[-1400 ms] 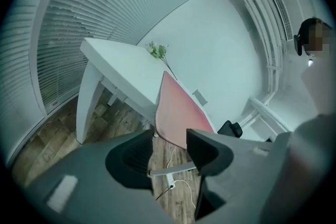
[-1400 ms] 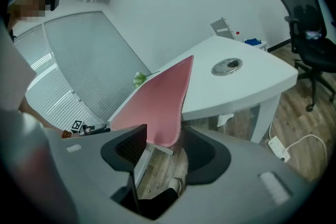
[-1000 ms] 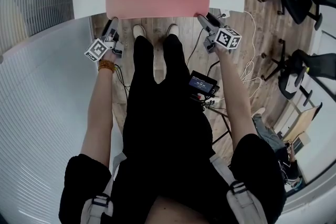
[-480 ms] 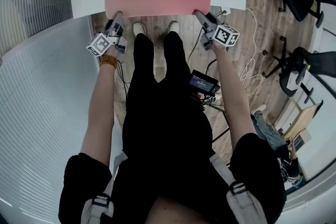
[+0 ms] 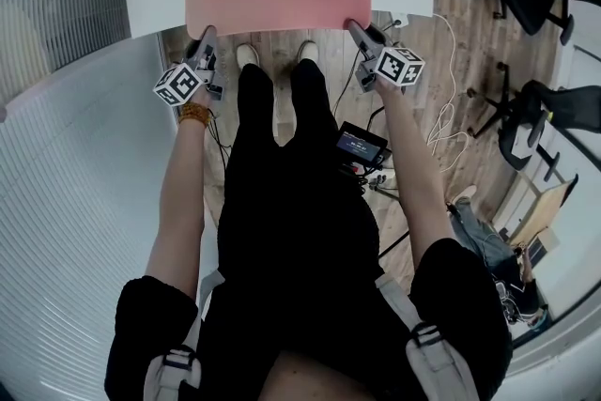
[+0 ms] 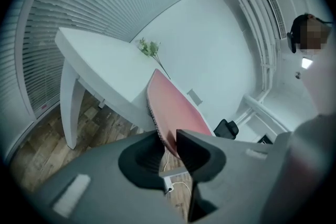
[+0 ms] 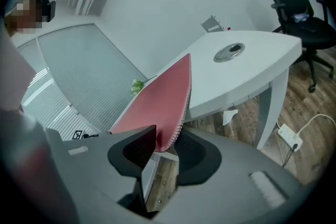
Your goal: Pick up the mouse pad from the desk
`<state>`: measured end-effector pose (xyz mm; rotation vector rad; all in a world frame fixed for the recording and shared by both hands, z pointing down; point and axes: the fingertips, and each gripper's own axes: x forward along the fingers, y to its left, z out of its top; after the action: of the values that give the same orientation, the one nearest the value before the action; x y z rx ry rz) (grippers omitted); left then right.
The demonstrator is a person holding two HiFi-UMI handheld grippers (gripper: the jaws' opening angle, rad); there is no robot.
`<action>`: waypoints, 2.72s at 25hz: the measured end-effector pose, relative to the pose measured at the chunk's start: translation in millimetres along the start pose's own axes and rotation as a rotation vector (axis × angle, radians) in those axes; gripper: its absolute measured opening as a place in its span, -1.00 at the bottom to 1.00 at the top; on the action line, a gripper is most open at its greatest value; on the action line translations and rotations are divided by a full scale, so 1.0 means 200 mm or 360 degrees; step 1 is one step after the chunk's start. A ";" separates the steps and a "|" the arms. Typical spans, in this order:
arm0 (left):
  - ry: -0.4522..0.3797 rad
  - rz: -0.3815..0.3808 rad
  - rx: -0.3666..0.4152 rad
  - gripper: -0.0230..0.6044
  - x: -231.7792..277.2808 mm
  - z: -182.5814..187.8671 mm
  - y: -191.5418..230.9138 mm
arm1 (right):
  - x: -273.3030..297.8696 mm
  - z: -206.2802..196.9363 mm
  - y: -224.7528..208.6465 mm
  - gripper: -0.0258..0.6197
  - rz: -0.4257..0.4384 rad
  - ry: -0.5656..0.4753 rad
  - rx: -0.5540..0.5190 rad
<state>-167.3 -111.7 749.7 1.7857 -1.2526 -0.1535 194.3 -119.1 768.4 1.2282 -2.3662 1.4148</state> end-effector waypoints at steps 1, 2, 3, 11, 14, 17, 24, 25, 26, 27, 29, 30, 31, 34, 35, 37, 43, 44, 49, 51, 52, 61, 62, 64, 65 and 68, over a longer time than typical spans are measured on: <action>0.0002 0.0008 0.0019 -0.70 -0.01 0.00 0.00 | 0.00 -0.01 0.00 -0.51 -0.0009 0.0011 -0.0015; 0.0006 0.0014 0.0031 -0.71 -0.02 -0.01 0.00 | -0.01 -0.02 0.01 -0.52 -0.0017 0.0021 -0.0027; 0.0012 0.0019 0.0040 -0.71 -0.03 -0.01 0.00 | -0.01 -0.02 0.01 -0.53 -0.0024 0.0029 -0.0039; 0.0065 0.0075 0.0151 -0.75 -0.04 0.02 -0.04 | -0.02 0.00 0.06 -0.59 -0.0051 0.0068 -0.0110; 0.0074 0.0080 0.0180 -0.76 -0.06 0.04 -0.07 | -0.03 0.02 0.09 -0.61 -0.0060 0.0078 -0.0135; 0.0081 0.0087 0.0201 -0.76 -0.08 0.05 -0.10 | -0.05 0.02 0.13 -0.62 -0.0064 0.0087 -0.0157; 0.0091 0.0095 0.0216 -0.77 -0.07 0.06 -0.13 | -0.04 0.03 0.14 -0.63 -0.0092 0.0120 -0.0217; 0.0091 0.0097 0.0215 -0.77 -0.06 0.06 -0.13 | -0.04 0.03 0.14 -0.63 -0.0098 0.0130 -0.0229; 0.0092 0.0099 0.0215 -0.77 -0.06 0.06 -0.12 | -0.03 0.03 0.14 -0.63 -0.0103 0.0142 -0.0243; 0.0092 0.0101 0.0215 -0.77 -0.06 0.07 -0.13 | -0.03 0.03 0.15 -0.63 -0.0106 0.0156 -0.0259; 0.0088 0.0108 0.0216 -0.77 -0.08 0.07 -0.15 | -0.03 0.03 0.17 -0.64 -0.0103 0.0191 -0.0297; 0.0086 0.0111 0.0217 -0.77 -0.09 0.08 -0.16 | -0.04 0.03 0.19 -0.64 -0.0097 0.0212 -0.0321; 0.0083 0.0112 0.0218 -0.77 -0.12 0.08 -0.17 | -0.05 0.02 0.21 -0.65 -0.0090 0.0234 -0.0347; 0.0085 0.0110 0.0237 -0.77 -0.16 0.09 -0.21 | -0.07 0.01 0.26 -0.65 -0.0069 0.0293 -0.0421; 0.0092 0.0111 0.0249 -0.77 -0.16 0.09 -0.21 | -0.07 0.01 0.26 -0.65 -0.0064 0.0307 -0.0439; 0.0110 0.0105 0.0275 -0.77 -0.14 0.08 -0.19 | -0.05 0.00 0.24 -0.65 -0.0058 0.0325 -0.0457; 0.0181 0.0064 0.0371 -0.77 -0.03 0.11 -0.23 | -0.01 0.06 0.20 -0.66 -0.0045 0.0322 -0.0477; 0.0193 0.0055 0.0390 -0.77 -0.04 0.11 -0.25 | -0.01 0.06 0.21 -0.67 -0.0041 0.0322 -0.0483; 0.0232 0.0025 0.0469 -0.77 -0.02 0.13 -0.28 | -0.01 0.08 0.26 -0.67 -0.0018 0.0326 -0.0542; 0.0237 0.0019 0.0494 -0.77 0.00 0.15 -0.29 | 0.00 0.10 0.28 -0.67 -0.0009 0.0333 -0.0578; 0.0235 0.0016 0.0504 -0.77 0.00 0.15 -0.29 | 0.01 0.11 0.29 -0.67 -0.0003 0.0339 -0.0599; 0.0227 0.0009 0.0619 -0.78 -0.01 0.20 -0.40 | 0.00 0.17 0.37 -0.66 0.0027 0.0359 -0.0765; 0.0219 0.0002 0.0633 -0.78 -0.01 0.21 -0.42 | -0.01 0.17 0.38 -0.66 0.0029 0.0352 -0.0762; 0.0189 -0.0026 0.0667 -0.78 -0.02 0.24 -0.46 | -0.02 0.19 0.40 -0.66 0.0031 0.0333 -0.0747; 0.0175 -0.0042 0.0685 -0.78 -0.02 0.26 -0.48 | -0.02 0.20 0.40 -0.66 0.0030 0.0324 -0.0743; 0.0166 -0.0071 0.0733 -0.78 -0.02 0.29 -0.52 | -0.03 0.23 0.44 -0.67 0.0039 0.0295 -0.0754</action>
<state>-131.1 -137.3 638.7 2.1817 -1.2410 0.2188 149.8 -131.5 680.1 0.9019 -2.3947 0.8496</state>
